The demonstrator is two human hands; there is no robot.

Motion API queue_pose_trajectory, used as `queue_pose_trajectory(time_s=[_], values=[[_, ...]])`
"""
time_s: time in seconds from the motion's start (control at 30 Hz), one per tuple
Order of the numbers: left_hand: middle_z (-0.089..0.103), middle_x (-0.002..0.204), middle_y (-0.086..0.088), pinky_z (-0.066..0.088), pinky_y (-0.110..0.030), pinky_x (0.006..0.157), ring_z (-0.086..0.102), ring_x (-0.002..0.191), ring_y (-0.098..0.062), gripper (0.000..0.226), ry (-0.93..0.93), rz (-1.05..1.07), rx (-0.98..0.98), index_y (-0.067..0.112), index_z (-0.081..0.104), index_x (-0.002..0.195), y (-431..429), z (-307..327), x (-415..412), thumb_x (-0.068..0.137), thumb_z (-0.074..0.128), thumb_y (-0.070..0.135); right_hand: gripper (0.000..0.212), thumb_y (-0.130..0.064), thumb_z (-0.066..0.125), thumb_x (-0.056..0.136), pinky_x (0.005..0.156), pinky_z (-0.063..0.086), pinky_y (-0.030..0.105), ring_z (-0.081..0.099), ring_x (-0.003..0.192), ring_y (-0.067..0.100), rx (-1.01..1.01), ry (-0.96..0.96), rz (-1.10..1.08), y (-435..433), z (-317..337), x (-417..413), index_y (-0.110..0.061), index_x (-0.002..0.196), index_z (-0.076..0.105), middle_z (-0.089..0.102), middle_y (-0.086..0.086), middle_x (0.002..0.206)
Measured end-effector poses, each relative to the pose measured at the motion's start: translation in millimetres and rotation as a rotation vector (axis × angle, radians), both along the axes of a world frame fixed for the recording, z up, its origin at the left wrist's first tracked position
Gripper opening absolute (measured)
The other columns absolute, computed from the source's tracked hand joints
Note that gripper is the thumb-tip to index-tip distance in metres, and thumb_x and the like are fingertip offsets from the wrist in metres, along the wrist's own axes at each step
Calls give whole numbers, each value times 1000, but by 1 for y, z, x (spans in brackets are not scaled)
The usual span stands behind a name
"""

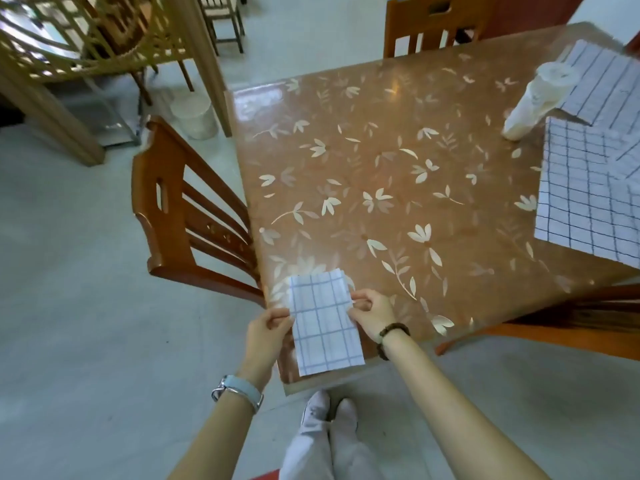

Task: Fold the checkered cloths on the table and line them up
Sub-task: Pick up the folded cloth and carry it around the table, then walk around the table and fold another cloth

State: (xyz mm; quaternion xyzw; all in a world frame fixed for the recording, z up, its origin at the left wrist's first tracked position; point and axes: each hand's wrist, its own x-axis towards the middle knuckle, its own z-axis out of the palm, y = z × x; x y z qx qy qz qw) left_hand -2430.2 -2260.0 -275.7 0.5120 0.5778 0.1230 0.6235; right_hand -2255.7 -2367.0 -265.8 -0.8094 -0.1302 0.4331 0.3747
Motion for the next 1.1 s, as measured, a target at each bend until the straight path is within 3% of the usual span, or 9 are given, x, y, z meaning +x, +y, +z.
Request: queue_pose_trajectory(time_s=[0.17,0.27,0.37,0.57,0.67,0.83,0.93,1.03,1.1], values=[[74,79,-9,57,-25,64,72,70,-16,6,31,46,-39,3,69,95,4,-15,-11,89,68,4,25,0,59,83,75,55,32,64,81,21,-16,-7,26,13,-14,-10,-21,96,61,65,4,77],[73,78,-8,59,-30,71,73,76,-22,3,63,69,-33,7,69,92,7,-23,-15,89,69,7,28,0,59,82,83,56,37,67,88,22,-26,-35,56,19,-22,-11,-28,88,58,69,5,84],[74,78,-6,60,-38,79,73,79,-24,4,96,59,-4,13,70,89,9,-26,-16,87,70,9,26,-2,60,82,83,57,40,68,86,20,-40,-31,66,19,-28,-11,-27,90,59,71,4,86],[73,84,-3,59,-36,81,72,85,-21,11,147,18,38,19,70,93,9,-26,-11,88,66,10,24,-3,62,83,83,57,42,68,88,20,-41,-9,74,17,-28,-9,-22,99,61,70,3,93],[73,90,-2,57,-39,89,70,90,-20,13,165,20,48,21,70,98,9,-25,-13,88,66,13,24,-4,62,85,77,59,44,69,85,29,-35,26,35,15,-24,-6,-15,106,61,69,3,96],[72,95,0,54,-39,93,67,97,-17,12,128,30,72,21,68,103,9,-11,-16,94,61,17,21,-10,57,92,73,59,29,67,77,17,-25,95,-29,11,-13,1,-13,113,58,66,2,92],[70,101,2,52,-33,90,66,101,-15,17,54,45,67,20,65,112,10,2,-15,97,58,21,22,-14,55,95,81,58,37,66,79,22,-3,127,-49,7,-3,4,-11,116,56,66,6,90],[67,107,6,47,-19,77,64,101,-8,19,-44,-7,107,23,62,116,10,22,-8,99,55,29,25,-12,56,95,71,57,28,64,82,21,123,186,-161,5,17,6,-5,119,55,66,11,95],[66,108,7,48,-17,75,64,101,-9,17,-107,-30,121,26,61,114,13,36,1,101,51,30,26,-16,55,96,69,57,26,64,85,20,195,183,-232,4,33,9,-5,120,55,65,8,99]])
